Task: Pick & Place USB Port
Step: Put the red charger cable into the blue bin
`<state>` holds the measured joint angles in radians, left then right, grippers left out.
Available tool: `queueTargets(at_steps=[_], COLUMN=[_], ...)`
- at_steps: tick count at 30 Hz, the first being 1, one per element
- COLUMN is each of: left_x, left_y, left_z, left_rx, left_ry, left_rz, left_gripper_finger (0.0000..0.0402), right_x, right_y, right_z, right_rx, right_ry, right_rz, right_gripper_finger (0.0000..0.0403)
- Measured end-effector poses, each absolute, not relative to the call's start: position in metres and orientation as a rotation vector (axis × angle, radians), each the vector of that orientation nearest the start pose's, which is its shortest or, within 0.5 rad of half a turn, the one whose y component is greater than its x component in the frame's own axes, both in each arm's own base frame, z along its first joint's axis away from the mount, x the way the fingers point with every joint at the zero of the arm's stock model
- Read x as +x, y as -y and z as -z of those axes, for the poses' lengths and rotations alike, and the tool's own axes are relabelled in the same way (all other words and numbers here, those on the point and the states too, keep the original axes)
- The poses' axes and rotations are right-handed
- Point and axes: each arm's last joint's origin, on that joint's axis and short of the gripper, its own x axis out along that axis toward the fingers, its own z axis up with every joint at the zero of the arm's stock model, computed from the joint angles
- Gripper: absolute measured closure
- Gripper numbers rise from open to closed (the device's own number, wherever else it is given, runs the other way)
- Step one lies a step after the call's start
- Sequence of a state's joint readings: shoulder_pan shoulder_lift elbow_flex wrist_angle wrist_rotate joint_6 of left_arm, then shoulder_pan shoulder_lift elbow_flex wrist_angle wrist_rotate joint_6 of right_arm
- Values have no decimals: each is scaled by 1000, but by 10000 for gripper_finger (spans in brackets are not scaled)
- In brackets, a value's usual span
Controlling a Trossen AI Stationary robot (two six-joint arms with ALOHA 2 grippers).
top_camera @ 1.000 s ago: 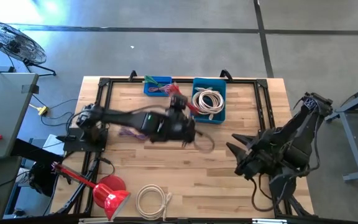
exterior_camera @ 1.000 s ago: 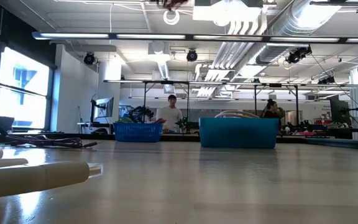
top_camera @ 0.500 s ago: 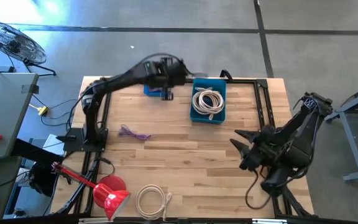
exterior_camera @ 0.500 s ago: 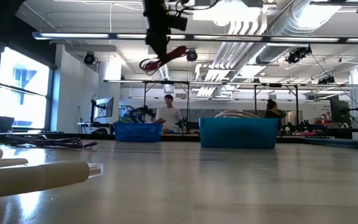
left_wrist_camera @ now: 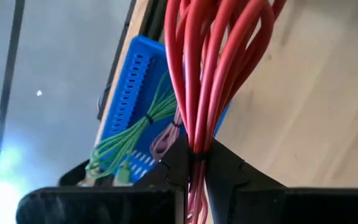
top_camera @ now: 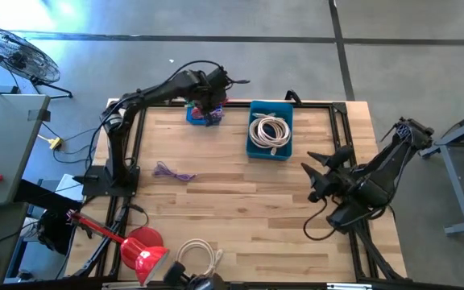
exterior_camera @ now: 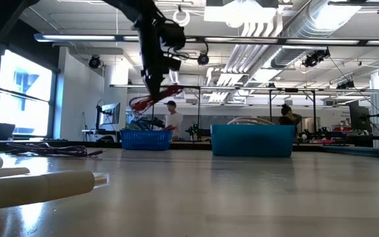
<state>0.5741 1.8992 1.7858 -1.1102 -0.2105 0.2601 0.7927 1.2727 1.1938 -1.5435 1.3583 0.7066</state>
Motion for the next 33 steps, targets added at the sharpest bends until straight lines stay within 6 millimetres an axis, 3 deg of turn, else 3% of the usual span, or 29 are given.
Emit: queueTargets(at_steps=[3,10,21,33], left_x=[322,322,320,326], left_y=[-219,-227,-230,-245], left_z=[-279,-263,-261,-225], left_rx=[-40,-66,-152,-213], left_ry=[-1295,-1240,-1231,-1306], left_rz=[-497,-515,-589,-586], left_gripper_finger=[380,380,380,380], right_x=[151,149,151,151], right_y=[-106,-95,-94,-94], right_z=[-319,-312,-308,-307], right_rx=[-771,-741,-747,-743], right_ry=[-553,-558,-566,-572], right_rz=[661,699,703,700], right_gripper_finger=[219,230,251,257])
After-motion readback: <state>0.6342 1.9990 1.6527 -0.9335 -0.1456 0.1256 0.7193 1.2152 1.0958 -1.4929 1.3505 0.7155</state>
